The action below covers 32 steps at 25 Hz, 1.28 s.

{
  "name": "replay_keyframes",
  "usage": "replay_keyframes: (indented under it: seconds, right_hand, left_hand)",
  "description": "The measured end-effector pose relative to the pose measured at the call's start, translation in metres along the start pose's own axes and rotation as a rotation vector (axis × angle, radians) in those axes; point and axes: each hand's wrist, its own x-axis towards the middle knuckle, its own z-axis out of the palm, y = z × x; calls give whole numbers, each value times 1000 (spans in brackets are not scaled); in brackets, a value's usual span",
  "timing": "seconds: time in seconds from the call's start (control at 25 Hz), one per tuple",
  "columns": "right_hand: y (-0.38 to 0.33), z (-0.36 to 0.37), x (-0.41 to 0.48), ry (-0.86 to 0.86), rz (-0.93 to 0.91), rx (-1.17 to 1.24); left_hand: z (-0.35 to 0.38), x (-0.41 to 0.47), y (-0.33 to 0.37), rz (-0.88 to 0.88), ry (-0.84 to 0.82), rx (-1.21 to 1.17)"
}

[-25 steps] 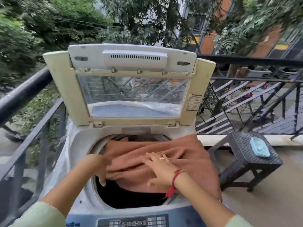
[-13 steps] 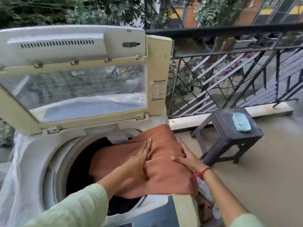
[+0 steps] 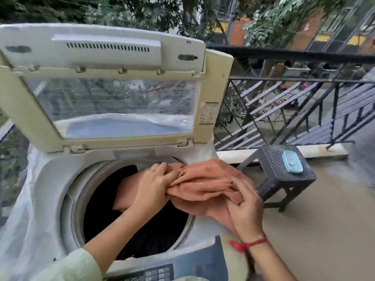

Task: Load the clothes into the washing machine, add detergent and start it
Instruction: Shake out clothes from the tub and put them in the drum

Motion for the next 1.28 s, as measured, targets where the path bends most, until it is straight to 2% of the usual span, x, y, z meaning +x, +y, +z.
replay_keyframes:
  seconds: [0.08,0.12,0.2,0.24,0.28,0.32,0.4,0.44,0.48,0.52,0.64,0.72,0.76,0.88,0.96,1.04,1.12,1.28]
  right_hand:
    - [-51,3,29,48,-326,-34]
    - [-75,13,38,44,-395,-37]
    - [-100,47,41,2,-395,-93]
    - [-103,70,36,-35,-369,-171]
    - [-96,95,28,-142,-343,-308]
    - [-86,120,19,-358,-325,-479]
    - [-62,152,1,-953,-273,-737]
    - [-53,156,-4,-1190,-241,-730]
    - [-45,151,-2,-1272,-215,-663]
    - [-35,138,6,-1206,-202,-558]
    - [11,78,49,-722,-72,-401]
    - [65,35,69,-504,109,-340]
    - [89,19,68,-508,214,-283]
    - [117,2,10,-816,482,97]
    - [114,-3,-31,-785,592,280]
    - [113,-5,-51,-547,565,242]
    - [98,-5,-53,-316,446,47]
    - [46,1,-44,-132,202,-257]
  left_hand:
    - [-61,3,-10,-59,233,20]
    - [-89,-3,-18,-90,343,49]
    - [-121,-20,-39,-179,438,146]
    - [-124,-30,-55,-238,409,232]
    - [-118,-43,-76,-298,291,360]
    - [-110,-56,-95,-354,39,468]
    - [-93,-75,-114,-465,-684,433]
    - [-85,-79,-113,-496,-1016,368]
    - [-75,-76,-107,-509,-1184,329]
    - [-66,-66,-96,-479,-1166,313]
    - [-31,-15,-37,-269,-831,234]
    - [11,11,-4,-170,-893,75]
    - [31,15,10,-139,-959,15]
    - [72,5,25,-7,-1011,-145]
    - [82,-4,22,29,-970,-207]
    - [84,-14,20,14,-857,-226]
    - [79,-28,22,63,-701,-237]
    - [42,-26,29,67,-287,-170]
